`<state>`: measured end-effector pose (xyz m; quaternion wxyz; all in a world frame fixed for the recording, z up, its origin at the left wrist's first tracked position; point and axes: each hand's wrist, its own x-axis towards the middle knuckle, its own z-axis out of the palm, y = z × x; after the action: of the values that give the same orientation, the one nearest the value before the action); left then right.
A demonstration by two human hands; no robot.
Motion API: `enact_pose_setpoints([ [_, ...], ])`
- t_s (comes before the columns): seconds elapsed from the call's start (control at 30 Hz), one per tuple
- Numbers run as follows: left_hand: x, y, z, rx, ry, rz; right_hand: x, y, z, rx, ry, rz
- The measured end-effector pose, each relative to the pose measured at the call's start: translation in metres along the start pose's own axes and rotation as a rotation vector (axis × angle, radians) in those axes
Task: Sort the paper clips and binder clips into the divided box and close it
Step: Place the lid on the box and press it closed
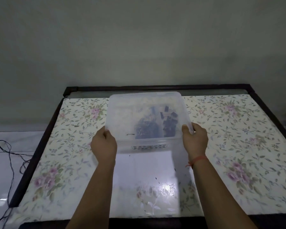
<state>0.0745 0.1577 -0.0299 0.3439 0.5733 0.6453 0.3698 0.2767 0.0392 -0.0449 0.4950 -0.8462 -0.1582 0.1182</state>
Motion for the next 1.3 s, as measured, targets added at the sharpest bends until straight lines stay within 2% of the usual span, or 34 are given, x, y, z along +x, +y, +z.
enact_pose_setpoints([
  [0.2, -0.05, -0.003, -0.042, -0.108, -0.043, -0.179, -0.053, 0.015, -0.044, 0.155, -0.076, 0.13],
  [0.4, -0.099, -0.021, -0.084, -0.144, -0.143, -0.205, -0.104, 0.034, -0.089, 0.158, -0.159, 0.2],
  [0.57, -0.102, -0.031, -0.1, 0.091, -0.227, -0.11, -0.103, 0.033, -0.095, -0.012, -0.214, 0.278],
  [0.73, -0.093, -0.031, -0.093, 0.174, -0.294, -0.161, -0.108, 0.037, -0.084, -0.12, -0.106, 0.217],
  [0.87, -0.091, -0.028, -0.072, 0.321, -0.168, -0.101, -0.108, 0.041, -0.081, -0.018, -0.079, 0.187],
  [0.93, -0.092, -0.034, -0.066, 0.302, -0.101, -0.09, -0.107, 0.043, -0.08, 0.014, -0.08, 0.19],
  [1.03, -0.092, -0.036, -0.061, 0.318, -0.101, -0.089, -0.105, 0.045, -0.078, 0.017, -0.095, 0.188],
  [1.13, -0.088, -0.04, -0.062, 0.473, -0.145, -0.025, -0.1, 0.044, -0.082, -0.058, -0.161, 0.171],
  [1.17, -0.08, -0.048, -0.062, 0.393, -0.141, -0.059, -0.096, 0.041, -0.083, -0.099, -0.193, 0.167],
  [1.2, -0.077, -0.039, -0.067, 0.238, -0.292, -0.092, -0.089, 0.037, -0.083, -0.134, -0.222, 0.161],
  [1.23, -0.071, -0.036, -0.067, 0.257, -0.385, -0.105, -0.08, 0.033, -0.082, -0.157, -0.242, 0.152],
  [1.27, -0.062, -0.039, -0.066, 0.279, -0.339, 0.043, -0.07, 0.028, -0.078, -0.171, -0.254, 0.144],
  [1.3, -0.052, -0.04, -0.064, 0.192, -0.386, -0.039, -0.059, 0.022, -0.073, -0.175, -0.259, 0.146],
])
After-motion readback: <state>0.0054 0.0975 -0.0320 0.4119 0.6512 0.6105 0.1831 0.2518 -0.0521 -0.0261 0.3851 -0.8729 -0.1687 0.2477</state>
